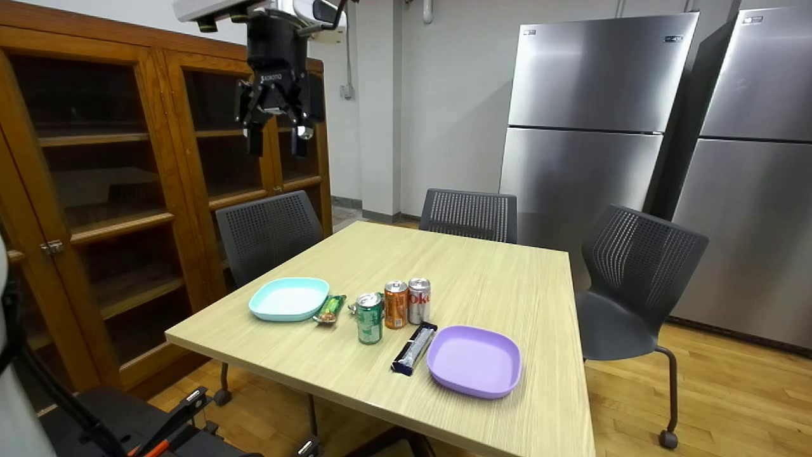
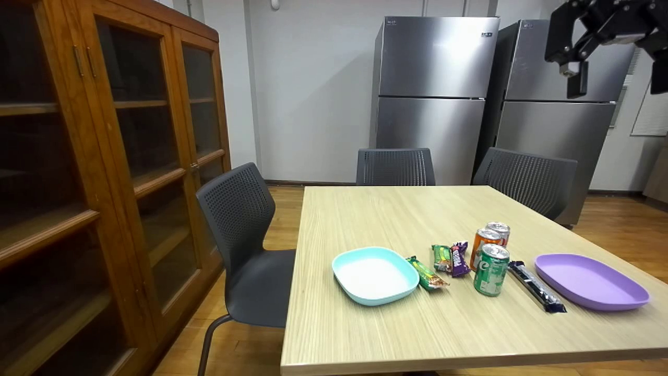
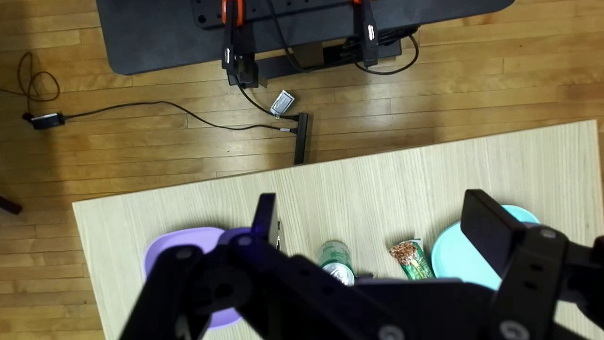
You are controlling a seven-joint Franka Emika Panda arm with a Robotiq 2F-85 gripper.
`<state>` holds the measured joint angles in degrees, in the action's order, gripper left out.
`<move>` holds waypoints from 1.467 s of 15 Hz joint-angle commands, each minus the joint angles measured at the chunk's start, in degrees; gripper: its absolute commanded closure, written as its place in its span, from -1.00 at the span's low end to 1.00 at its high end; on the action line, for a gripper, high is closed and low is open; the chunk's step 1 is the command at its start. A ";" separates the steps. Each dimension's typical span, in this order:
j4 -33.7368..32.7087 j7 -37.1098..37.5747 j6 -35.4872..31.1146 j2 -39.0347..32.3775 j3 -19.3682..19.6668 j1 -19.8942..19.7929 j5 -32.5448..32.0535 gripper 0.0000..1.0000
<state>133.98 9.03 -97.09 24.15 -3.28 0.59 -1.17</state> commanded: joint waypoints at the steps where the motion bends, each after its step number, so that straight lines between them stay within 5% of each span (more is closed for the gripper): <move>1: 2.35 1.83 -6.35 -1.11 0.18 -0.29 1.16 -1.00; 22: 2.49 12.14 -35.05 -23.96 2.04 -0.34 -0.31 -1.00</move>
<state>137.70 17.44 -128.96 2.67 -1.30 0.59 -0.40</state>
